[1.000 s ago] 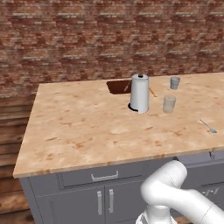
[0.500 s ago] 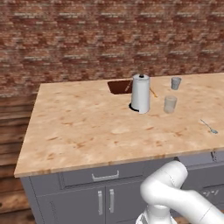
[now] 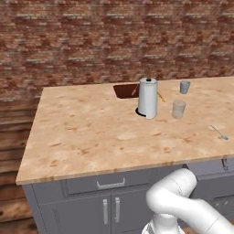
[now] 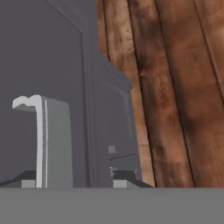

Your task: Take the tongs from the drawer on the right and place them on the dining counter next to the tray containing the kebab skewer.

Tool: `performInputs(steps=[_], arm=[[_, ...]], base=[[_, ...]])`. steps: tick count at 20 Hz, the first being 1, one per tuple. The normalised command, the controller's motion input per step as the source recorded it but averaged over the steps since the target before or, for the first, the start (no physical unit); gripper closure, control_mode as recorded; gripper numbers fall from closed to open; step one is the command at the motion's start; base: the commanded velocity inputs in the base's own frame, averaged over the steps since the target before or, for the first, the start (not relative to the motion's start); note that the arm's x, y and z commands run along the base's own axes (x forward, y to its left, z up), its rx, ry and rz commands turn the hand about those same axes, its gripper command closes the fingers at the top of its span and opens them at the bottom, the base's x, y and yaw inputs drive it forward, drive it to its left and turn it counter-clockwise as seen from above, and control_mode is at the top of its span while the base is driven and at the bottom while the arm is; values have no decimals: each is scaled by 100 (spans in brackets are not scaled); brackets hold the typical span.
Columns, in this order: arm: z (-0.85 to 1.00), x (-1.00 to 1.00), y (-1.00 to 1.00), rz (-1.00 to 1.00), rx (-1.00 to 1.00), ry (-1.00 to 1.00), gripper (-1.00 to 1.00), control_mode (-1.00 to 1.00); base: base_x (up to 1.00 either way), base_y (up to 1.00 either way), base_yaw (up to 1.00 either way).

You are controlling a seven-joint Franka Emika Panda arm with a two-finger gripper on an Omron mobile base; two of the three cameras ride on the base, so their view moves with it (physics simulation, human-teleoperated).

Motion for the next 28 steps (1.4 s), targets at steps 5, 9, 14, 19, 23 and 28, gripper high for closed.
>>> performInputs(steps=[5,9,14,19,23,28], arm=[[-98,-100,-21,1,-11,44,100,-100],[-44,-100,-52,0,-1,49,100,-100],[96,-98,-67,1,35,7,100,-100],[100,-73,-38,5,34,11,100,-100],[100,-48,-8,2,31,23,100,-100],[100,-52,-10,2,29,25,100,-100]], base=[[0,0,0],[0,0,0],[0,0,0],[0,0,0],[0,0,0],[0,0,0]])
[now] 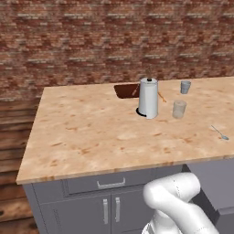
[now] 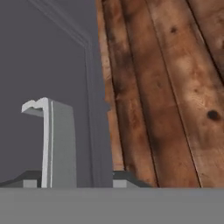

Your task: Take the tongs from the drawer on the right and place them on the dining counter next to the tray containing the kebab skewer.

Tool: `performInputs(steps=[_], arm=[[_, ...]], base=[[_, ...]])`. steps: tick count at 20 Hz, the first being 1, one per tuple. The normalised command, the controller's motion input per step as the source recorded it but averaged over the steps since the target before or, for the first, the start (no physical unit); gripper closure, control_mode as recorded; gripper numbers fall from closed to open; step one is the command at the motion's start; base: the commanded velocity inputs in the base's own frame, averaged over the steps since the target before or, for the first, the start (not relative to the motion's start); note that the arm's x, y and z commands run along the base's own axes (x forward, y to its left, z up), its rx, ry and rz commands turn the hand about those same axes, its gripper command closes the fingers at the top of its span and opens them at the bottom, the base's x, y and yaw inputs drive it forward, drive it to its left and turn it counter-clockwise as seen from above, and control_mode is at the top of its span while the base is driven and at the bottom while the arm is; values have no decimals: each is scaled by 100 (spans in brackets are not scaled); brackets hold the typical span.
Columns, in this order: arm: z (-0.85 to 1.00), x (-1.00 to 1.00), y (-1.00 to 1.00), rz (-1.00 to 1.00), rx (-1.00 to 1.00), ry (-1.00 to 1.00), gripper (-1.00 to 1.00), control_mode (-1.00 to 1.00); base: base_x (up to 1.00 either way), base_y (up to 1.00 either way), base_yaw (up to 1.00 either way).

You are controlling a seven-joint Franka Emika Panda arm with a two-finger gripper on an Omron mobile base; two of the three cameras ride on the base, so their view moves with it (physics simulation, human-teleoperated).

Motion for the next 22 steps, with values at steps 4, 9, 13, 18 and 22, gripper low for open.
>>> performInputs(steps=[4,9,13,18,22], arm=[[100,-19,0,7,27,27,100,-100],[100,-4,0,7,22,24,100,-100],[100,-2,8,5,18,28,100,-100],[100,-8,4,1,6,35,100,-100],[100,-5,7,2,2,38,100,-100]], base=[[0,0,0],[0,0,0],[0,0,0],[0,0,0],[0,0,0]])
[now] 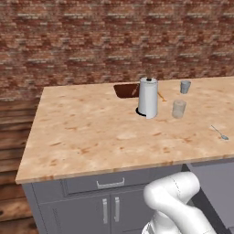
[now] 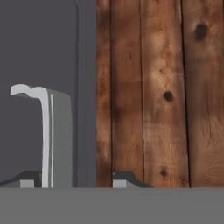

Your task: Take the tongs from the drawer on the right and place them on the dining counter next to the tray containing the kebab skewer.

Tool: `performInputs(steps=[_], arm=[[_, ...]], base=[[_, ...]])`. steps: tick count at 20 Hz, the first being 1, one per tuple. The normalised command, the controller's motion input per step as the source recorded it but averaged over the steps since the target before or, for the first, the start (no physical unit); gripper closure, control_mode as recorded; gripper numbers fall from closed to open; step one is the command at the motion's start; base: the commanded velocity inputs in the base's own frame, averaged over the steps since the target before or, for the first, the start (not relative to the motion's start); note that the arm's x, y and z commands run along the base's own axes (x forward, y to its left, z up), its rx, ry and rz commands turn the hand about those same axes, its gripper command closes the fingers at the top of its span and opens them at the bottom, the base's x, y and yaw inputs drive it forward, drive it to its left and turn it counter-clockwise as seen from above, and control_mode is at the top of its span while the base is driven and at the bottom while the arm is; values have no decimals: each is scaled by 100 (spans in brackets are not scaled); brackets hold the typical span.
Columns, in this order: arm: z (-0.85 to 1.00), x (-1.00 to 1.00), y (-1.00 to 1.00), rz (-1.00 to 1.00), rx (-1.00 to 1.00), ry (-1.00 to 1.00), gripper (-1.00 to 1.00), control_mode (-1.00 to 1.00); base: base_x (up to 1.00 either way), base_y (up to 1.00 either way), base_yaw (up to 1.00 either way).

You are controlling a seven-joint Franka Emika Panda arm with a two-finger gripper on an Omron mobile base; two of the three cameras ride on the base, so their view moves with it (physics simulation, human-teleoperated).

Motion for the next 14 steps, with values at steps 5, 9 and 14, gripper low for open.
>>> performInputs(steps=[5,9,14], arm=[[100,18,25,2,1,42,-100,-100],[100,3,7,0,4,41,-100,-100],[100,-13,0,4,12,36,-100,-100]], base=[[0,0,0],[0,0,0],[0,0,0]])
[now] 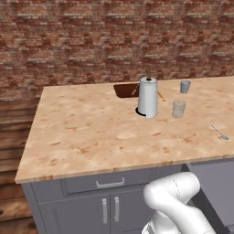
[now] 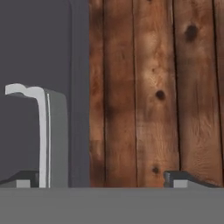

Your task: Take the tongs from the drawer on the right and place them on the dining counter next to the tray containing the kebab skewer.

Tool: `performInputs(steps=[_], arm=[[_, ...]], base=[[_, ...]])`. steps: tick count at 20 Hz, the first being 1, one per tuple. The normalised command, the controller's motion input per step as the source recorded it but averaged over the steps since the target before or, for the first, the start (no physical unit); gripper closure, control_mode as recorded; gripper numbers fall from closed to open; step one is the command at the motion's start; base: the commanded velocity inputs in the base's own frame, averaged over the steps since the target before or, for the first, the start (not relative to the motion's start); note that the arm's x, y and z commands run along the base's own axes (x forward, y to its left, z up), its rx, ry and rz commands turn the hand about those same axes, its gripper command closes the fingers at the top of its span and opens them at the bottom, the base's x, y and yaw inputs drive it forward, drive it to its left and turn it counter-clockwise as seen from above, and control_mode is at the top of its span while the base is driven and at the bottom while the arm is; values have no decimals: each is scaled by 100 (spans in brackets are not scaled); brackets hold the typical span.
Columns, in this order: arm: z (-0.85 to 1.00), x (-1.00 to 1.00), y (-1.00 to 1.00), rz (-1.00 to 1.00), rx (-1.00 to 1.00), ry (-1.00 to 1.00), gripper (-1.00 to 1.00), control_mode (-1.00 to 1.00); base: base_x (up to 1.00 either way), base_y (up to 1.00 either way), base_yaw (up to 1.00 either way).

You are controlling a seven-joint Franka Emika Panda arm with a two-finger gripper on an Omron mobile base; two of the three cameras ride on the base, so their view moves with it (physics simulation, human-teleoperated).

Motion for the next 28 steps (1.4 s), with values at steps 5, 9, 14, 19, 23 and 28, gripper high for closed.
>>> performInputs(steps=[5,9,14,19,23,28], arm=[[100,-7,35,12,17,21,-100,-100],[9,47,76,24,21,-49,-100,-100],[7,31,26,30,49,-88,-100,-100],[95,-8,-12,23,49,-23,-100,-100],[100,-27,-29,25,36,-11,-100,-100],[100,-82,-41,21,32,-1,-100,-100]], base=[[0,0,0],[0,0,0],[0,0,0],[0,0,0],[0,0,0],[0,0,0]])
